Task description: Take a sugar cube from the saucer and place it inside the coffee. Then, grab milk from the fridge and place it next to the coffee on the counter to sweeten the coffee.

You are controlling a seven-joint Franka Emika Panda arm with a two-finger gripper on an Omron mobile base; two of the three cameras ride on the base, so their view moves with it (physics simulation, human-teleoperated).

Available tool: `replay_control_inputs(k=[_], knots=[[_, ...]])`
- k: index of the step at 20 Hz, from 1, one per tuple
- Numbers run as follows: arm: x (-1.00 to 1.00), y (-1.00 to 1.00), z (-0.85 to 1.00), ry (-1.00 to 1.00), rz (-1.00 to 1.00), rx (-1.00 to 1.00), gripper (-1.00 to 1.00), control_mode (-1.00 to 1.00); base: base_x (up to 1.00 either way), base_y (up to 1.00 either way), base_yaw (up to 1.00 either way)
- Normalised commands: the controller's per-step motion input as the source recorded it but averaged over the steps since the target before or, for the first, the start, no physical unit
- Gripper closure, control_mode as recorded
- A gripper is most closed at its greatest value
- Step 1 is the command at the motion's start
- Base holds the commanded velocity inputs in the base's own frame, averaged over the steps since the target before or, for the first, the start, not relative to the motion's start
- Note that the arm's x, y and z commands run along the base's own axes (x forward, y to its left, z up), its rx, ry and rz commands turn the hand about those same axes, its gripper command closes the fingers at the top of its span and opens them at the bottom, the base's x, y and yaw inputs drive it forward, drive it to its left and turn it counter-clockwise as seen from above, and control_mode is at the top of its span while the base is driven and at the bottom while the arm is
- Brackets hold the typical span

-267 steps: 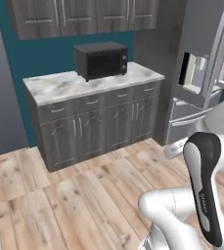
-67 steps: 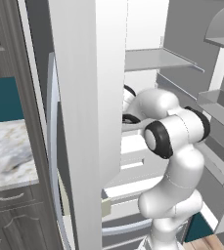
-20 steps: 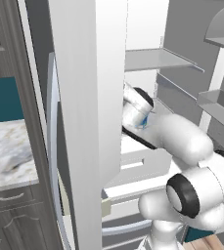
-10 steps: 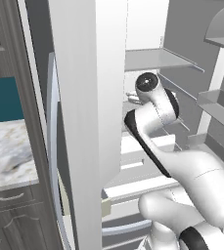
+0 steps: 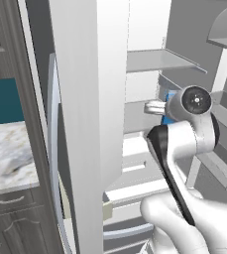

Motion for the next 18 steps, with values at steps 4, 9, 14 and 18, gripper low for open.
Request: replay_control_inputs(k=[4, 9, 14, 18], knots=[[-1.0, 0.0, 0.14, -0.16, 0.13, 0.0, 1.0, -1.0, 0.0, 0.0, 0.0], [-0.4, 0.0, 0.06, -0.08, 0.06, 0.01, 1.0, 1.0, -0.6, -0.01, 0.18], [0.0, 0.0, 0.0, 0.0, 0.0, 0.0, 1.0, 1.0, -1.0, -0.01, 0.58], [0.0, 0.0, 0.0, 0.0, 0.0, 0.0, 1.0, 1.0, -0.99, 0.0, 0.78]])
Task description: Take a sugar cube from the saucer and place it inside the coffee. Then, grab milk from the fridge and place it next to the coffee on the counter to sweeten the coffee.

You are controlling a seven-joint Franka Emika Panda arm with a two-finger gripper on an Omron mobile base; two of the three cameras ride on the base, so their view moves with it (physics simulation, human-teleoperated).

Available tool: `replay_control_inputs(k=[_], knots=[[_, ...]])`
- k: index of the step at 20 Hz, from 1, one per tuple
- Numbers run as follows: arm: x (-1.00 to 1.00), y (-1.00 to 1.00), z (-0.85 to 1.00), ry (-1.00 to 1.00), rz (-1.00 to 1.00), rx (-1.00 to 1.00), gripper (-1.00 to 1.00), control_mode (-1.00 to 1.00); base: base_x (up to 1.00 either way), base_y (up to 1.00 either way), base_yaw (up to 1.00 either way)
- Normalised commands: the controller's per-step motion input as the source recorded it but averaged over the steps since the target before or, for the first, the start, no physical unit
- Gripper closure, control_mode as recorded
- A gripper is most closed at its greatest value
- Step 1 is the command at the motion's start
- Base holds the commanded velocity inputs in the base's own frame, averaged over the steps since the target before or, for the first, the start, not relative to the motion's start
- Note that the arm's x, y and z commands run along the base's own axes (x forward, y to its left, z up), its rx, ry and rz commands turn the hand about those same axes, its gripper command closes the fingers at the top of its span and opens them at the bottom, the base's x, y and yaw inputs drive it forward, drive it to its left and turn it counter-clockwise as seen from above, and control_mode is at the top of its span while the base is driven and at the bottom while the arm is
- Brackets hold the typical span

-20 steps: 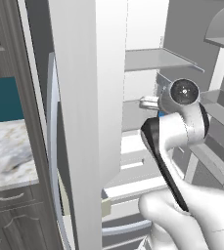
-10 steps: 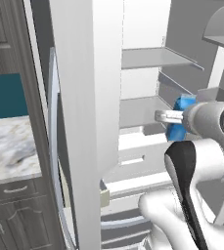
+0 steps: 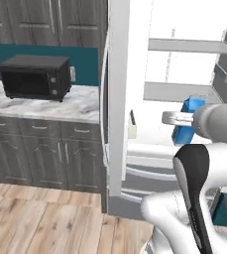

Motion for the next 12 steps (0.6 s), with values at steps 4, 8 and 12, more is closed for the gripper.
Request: replay_control_inputs(k=[4, 8, 12], knots=[[0.0, 0.0, 0.0, 0.0, 0.0, 0.0, 1.0, 1.0, -0.6, 0.24, 0.88], [0.0, 0.0, 0.0, 0.0, 0.0, 0.0, 1.0, 1.0, -0.13, 0.42, 1.0], [0.0, 0.0, 0.0, 0.0, 0.0, 0.0, 1.0, 1.0, 0.06, 0.41, 0.93]])
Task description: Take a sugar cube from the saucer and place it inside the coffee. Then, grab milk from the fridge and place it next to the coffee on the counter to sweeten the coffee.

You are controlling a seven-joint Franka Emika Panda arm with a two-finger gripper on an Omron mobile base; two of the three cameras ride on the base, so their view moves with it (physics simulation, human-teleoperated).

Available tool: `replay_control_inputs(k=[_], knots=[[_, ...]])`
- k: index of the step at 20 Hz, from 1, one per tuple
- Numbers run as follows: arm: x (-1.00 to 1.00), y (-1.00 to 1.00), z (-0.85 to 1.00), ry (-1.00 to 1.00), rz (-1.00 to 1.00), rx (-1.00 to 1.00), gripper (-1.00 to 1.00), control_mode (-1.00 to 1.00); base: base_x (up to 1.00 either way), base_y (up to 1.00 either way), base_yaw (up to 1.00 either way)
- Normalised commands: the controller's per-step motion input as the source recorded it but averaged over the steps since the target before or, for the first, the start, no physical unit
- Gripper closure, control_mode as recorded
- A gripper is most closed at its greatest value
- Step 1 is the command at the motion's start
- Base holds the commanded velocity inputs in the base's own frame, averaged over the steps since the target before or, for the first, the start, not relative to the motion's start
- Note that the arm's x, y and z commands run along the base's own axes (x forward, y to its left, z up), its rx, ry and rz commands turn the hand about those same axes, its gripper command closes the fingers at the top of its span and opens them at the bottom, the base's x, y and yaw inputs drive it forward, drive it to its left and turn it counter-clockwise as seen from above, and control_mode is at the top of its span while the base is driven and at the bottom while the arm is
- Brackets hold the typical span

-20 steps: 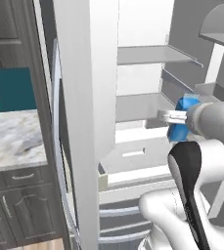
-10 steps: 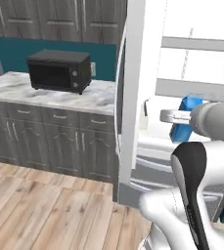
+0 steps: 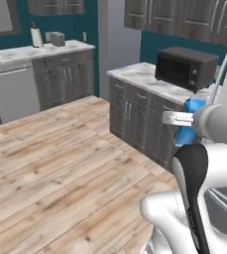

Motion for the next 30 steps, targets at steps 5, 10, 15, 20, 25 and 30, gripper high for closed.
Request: replay_control_inputs(k=[5, 10, 15, 20, 25, 30], knots=[[0.0, 0.0, 0.0, 0.0, 0.0, 0.0, 1.0, 1.0, 0.79, 0.14, 0.75], [0.0, 0.0, 0.0, 0.0, 0.0, 0.0, 1.0, 1.0, 1.0, 0.05, 0.61], [0.0, 0.0, 0.0, 0.0, 0.0, 0.0, 1.0, 1.0, 1.0, 0.0, 0.45], [0.0, 0.0, 0.0, 0.0, 0.0, 0.0, 1.0, 1.0, 1.0, 0.0, 0.41], [0.0, 0.0, 0.0, 0.0, 0.0, 0.0, 1.0, 1.0, 1.0, 0.0, 0.41], [0.0, 0.0, 0.0, 0.0, 0.0, 0.0, 1.0, 1.0, 1.0, 0.0, 0.41]])
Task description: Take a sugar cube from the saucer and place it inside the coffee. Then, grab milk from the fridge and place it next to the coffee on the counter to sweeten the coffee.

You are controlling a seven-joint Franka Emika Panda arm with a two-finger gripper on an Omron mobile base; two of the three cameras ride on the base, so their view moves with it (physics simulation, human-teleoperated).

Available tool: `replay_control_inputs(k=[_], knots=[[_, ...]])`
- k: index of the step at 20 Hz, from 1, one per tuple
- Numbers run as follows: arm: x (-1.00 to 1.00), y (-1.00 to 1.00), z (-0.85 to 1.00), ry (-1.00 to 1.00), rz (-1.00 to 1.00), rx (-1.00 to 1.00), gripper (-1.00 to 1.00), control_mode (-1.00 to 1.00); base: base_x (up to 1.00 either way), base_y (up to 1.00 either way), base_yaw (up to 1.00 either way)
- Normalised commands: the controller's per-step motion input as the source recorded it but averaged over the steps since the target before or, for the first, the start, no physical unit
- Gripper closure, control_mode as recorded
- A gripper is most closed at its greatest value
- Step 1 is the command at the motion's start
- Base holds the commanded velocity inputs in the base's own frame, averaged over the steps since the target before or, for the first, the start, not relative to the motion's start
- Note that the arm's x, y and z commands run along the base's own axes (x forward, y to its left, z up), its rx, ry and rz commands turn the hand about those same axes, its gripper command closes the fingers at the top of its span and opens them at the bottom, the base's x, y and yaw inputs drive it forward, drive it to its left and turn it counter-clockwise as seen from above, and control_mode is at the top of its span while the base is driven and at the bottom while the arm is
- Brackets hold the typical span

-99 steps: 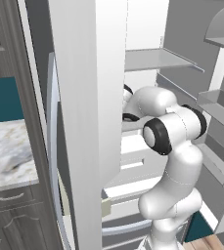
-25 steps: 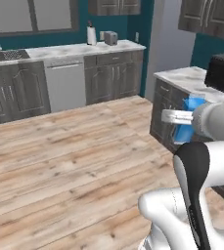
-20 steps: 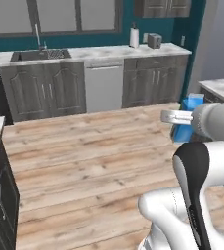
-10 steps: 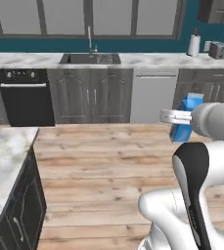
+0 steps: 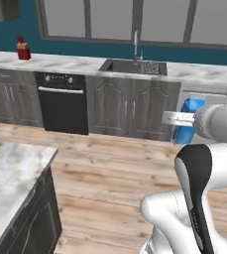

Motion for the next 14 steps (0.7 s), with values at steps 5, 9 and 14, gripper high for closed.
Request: replay_control_inputs(k=[5, 9, 14], knots=[[0.0, 0.0, 0.0, 0.0, 0.0, 0.0, 1.0, 1.0, 1.0, -0.01, 0.45], [0.0, 0.0, 0.0, 0.0, 0.0, 0.0, 1.0, 1.0, 1.0, 0.0, 0.44], [0.0, 0.0, 0.0, 0.0, 0.0, 0.0, 1.0, 1.0, 1.0, -0.16, 0.45]])
